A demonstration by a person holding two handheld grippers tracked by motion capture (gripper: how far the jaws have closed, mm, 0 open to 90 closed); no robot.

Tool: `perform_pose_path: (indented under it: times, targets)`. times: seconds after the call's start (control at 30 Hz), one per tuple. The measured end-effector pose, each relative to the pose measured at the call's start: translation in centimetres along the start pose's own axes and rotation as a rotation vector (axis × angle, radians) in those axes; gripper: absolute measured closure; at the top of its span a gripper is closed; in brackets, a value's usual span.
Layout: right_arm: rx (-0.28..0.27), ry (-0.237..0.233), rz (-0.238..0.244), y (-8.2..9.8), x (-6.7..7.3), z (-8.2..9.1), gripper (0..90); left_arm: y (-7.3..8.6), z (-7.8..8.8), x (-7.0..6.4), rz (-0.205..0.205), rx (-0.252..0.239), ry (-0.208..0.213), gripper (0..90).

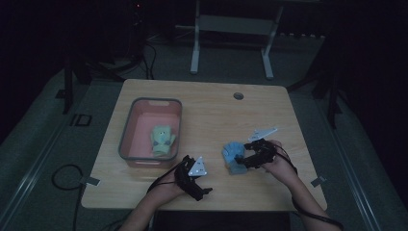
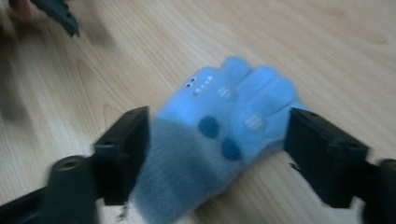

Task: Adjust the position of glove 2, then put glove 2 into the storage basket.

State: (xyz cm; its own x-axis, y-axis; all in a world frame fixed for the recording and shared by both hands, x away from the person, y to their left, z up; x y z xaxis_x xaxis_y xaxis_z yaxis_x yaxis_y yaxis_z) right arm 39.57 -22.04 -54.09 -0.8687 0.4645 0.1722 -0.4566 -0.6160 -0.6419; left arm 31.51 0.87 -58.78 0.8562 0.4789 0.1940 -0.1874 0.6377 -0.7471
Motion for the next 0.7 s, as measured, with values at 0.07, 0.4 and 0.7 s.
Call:
perform_pose_path:
  times: [0.07, 0.4, 0.7]
  targets:
    - [-0.019, -0.012, 0.010, 0.1, 0.0, 0.3, 13.7, -0.3, 0.1, -0.2, 0.001, -0.004, 0.010, 1.9]
    - [-0.102, 0.095, 0.079, 0.2, -1.1, 2.5, 14.4, -1.3, -0.6, -1.2, 0.006, 0.019, 0.074, 3.3]
    - [-0.136, 0.057, -0.028, 0.2, -1.6, 3.9, 12.3, -3.1, -1.4, -0.6, -0.022, 0.020, 0.048, 4.1]
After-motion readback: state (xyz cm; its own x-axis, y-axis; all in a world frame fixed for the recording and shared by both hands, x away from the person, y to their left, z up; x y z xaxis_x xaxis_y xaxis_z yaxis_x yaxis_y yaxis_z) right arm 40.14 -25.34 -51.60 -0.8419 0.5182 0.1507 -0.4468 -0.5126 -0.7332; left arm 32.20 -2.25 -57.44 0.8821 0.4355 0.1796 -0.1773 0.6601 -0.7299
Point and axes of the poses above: each handheld gripper's, and its own axes: z roughly backward along the jaws, y roughly out of its underside, x roughly to its left, the point moved 4 cm from there along -z, roughly forward along the jaws, and after that the axes turned 10 degrees about -y, right-handed, at the moved point
